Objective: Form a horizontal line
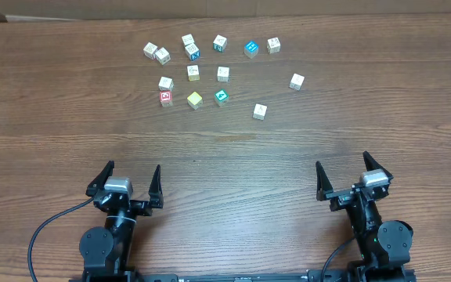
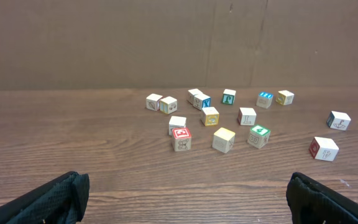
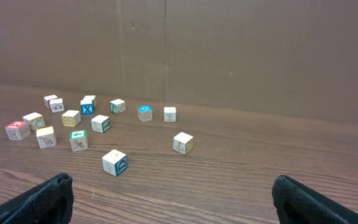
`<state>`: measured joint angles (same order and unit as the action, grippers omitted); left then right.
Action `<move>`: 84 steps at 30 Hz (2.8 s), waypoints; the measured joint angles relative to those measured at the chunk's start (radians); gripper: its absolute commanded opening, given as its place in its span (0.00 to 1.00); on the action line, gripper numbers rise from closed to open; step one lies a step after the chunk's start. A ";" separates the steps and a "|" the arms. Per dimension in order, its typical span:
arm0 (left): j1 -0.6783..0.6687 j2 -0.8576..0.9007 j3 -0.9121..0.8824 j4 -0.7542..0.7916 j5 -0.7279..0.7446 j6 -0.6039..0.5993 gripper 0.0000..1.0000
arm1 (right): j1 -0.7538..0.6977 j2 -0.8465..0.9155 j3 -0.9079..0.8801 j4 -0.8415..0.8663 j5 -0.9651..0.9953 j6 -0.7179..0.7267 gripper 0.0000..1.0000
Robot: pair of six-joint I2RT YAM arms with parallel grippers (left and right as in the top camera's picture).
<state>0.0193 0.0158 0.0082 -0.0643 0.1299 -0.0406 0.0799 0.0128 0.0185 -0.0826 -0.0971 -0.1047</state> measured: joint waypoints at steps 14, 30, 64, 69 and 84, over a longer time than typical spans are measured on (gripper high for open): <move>0.000 0.000 0.000 0.000 0.000 0.000 1.00 | 0.000 0.000 0.000 0.000 0.000 0.000 1.00; 0.000 0.000 0.000 0.000 0.000 0.000 0.99 | 0.000 0.000 0.000 0.000 0.000 0.000 1.00; 0.000 0.000 0.000 0.000 0.000 -0.012 1.00 | 0.000 0.000 0.000 0.000 0.000 0.000 1.00; 0.000 0.000 0.007 -0.008 0.021 -0.039 1.00 | 0.000 0.000 0.000 0.000 0.000 0.000 1.00; 0.000 0.000 0.343 -0.052 0.097 -0.074 1.00 | 0.000 0.000 0.000 0.000 0.000 0.000 1.00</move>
<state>0.0193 0.0158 0.3515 -0.1162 0.2264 -0.1150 0.0799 0.0128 0.0185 -0.0826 -0.0971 -0.1047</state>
